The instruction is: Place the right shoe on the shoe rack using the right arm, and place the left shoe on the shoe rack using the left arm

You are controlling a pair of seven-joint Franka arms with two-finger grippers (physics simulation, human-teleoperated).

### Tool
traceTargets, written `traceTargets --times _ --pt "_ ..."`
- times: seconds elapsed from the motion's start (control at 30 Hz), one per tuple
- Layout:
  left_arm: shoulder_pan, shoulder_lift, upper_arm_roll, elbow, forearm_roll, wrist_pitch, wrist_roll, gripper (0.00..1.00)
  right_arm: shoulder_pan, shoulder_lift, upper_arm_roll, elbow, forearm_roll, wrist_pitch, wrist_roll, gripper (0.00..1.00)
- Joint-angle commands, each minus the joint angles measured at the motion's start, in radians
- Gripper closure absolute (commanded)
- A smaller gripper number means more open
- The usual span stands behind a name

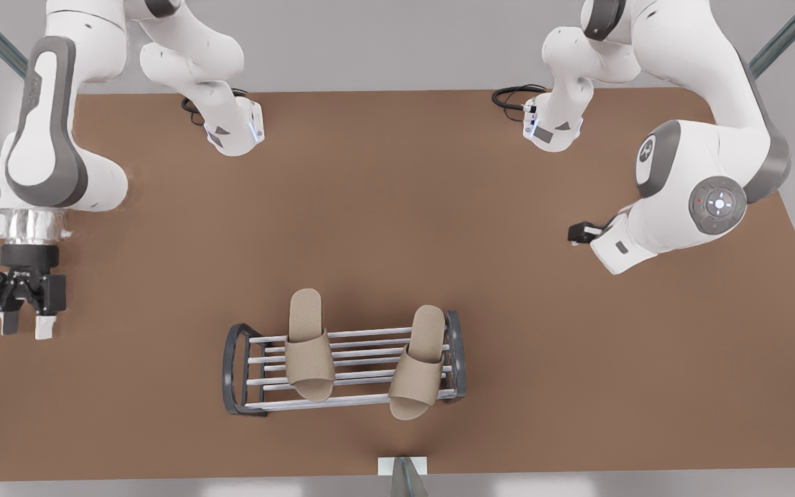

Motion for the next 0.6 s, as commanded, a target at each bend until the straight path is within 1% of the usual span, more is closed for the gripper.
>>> traceTargets --times 0.0,0.03,0.07,0.1,0.13,0.17,0.2,0.23,0.27,0.3,0.33,0.37,0.47,0.57 --pt "0.001 -0.024 0.0 -0.012 0.011 0.021 -0.101 0.0 -0.012 0.0 -0.021 0.096 -0.987 -0.699 0.334 0.0" --pt "0.001 -0.04 0.003 -0.014 0.02 -0.014 0.078 0.0 -0.031 -0.009 -0.011 0.15 -1.237 -0.923 0.8 0.0" --pt "0.001 -0.041 0.0 -0.014 0.092 -0.037 0.18 0.0 -0.081 -0.046 0.077 0.165 -1.326 -1.182 1.111 0.0" --pt "0.001 -0.038 0.0 -0.014 0.093 -0.039 0.165 0.0 -0.097 -0.063 0.106 0.155 -1.333 -1.333 1.183 0.0" --pt "0.001 -0.034 0.0 -0.014 0.094 -0.042 0.163 0.0 -0.097 -0.066 0.104 0.119 -1.337 -1.393 1.192 0.0" --pt "-0.001 -0.038 0.0 -0.015 0.099 -0.039 0.149 0.0 -0.097 -0.067 0.149 0.07 -1.345 -1.37 1.263 0.0" --pt "-0.002 -0.038 -0.003 -0.014 0.099 -0.039 0.139 0.0 -0.097 -0.072 0.17 -0.012 -1.345 -1.279 1.367 0.0" --pt "-0.009 -0.038 -0.003 -0.014 0.094 -0.037 0.142 0.0 -0.098 -0.07 0.179 -0.075 -1.345 -1.207 1.433 0.01" --pt "-0.009 -0.038 -0.003 -0.012 0.094 -0.039 0.142 0.0 -0.104 -0.07 0.172 -0.098 -1.339 -1.198 1.433 0.01" --pt "-0.009 -0.038 -0.003 -0.012 0.085 -0.043 0.142 0.0 -0.115 -0.066 0.17 -0.072 -1.339 -1.228 1.432 0.01" --pt "-0.009 -0.035 -0.003 -0.012 0.086 -0.048 0.142 0.0 -0.123 -0.035 0.17 0.016 -1.34 -1.322 1.428 0.01" --pt "-0.009 -0.034 -0.003 -0.012 0.088 -0.048 0.142 0.0 -0.12 -0.003 0.17 0.107 -1.34 -1.411 1.428 0.03" --pt "-0.009 -0.023 -0.003 -0.011 0.086 -0.048 0.142 0.0 -0.121 0.009 0.147 0.138 -1.339 -1.416 1.428 0.03" --pt "-0.009 -0.006 -0.003 -0.006 0.085 -0.057 0.142 0.0 -0.121 0.014 0.143 0.148 -1.316 -1.397 1.43 0.02"
